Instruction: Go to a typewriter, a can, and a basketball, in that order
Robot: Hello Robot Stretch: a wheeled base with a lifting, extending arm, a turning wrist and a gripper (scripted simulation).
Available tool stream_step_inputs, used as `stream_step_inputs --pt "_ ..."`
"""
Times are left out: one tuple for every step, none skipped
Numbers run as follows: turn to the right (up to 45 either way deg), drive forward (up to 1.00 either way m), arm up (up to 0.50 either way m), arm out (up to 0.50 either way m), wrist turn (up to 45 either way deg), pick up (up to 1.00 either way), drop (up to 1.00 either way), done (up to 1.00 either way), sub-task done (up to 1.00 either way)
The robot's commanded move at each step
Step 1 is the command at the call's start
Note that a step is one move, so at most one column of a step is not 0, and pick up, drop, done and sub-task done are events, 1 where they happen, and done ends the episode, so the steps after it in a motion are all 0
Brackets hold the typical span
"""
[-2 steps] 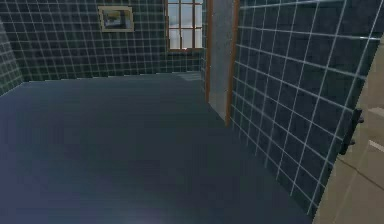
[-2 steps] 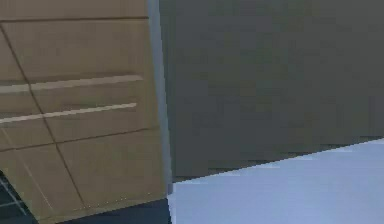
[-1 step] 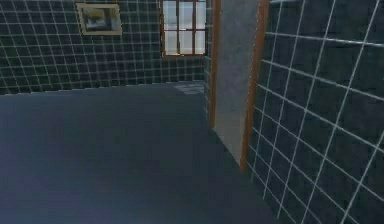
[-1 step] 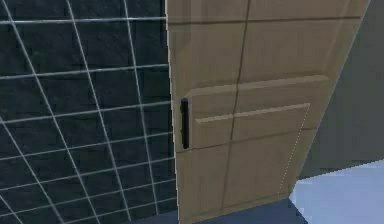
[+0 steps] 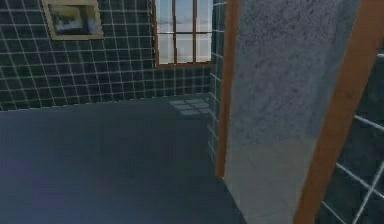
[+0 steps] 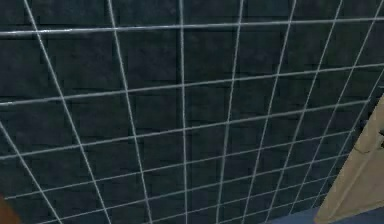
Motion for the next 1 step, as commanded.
stream_step_inputs --pt "-3.0 0.00 0.00 0.00 0.0 0.00 0.00 0.00 0.00"
